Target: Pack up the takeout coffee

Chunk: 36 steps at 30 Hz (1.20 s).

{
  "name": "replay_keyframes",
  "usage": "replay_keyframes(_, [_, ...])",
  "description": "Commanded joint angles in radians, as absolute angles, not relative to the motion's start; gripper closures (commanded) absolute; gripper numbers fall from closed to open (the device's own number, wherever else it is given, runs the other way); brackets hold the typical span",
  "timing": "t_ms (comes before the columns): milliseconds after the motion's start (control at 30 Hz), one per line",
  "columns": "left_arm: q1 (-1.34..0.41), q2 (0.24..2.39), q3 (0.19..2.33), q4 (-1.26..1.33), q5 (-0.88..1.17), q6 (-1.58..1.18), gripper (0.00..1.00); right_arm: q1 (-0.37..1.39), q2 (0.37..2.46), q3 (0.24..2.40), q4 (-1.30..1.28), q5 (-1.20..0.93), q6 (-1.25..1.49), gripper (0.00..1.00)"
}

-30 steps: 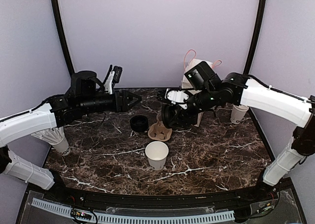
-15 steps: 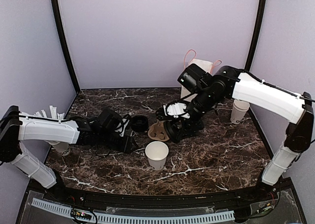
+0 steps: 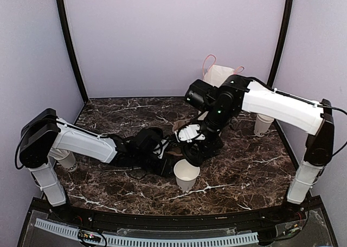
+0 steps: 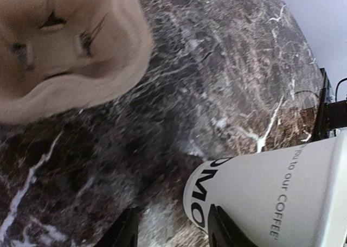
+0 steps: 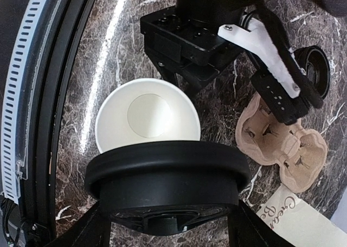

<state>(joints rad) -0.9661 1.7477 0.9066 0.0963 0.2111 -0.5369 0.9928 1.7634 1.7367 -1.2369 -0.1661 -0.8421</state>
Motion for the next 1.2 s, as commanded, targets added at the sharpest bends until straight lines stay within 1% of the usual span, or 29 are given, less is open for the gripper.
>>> replay_keyframes(0, [-0.976,1.784,0.955,0.211,0.282,-0.555,0.54,1.009,1.783,1.727,-1.294,-0.085,-0.870,0.32])
replay_keyframes(100, [-0.976,1.781,0.960,0.197,0.266,-0.558,0.54,1.021,1.800,1.728,-1.325,-0.068,-0.873,0.31])
replay_keyframes(533, [-0.976,1.700,0.854,0.188,0.186,-0.612,0.54,1.081,1.891,1.813,-1.412,-0.010,-0.841,0.30])
replay_keyframes(1167, [-0.976,1.735,0.846,0.232,0.216,-0.634,0.54,1.135,1.950,1.870,-1.415,0.058,-0.812,0.29])
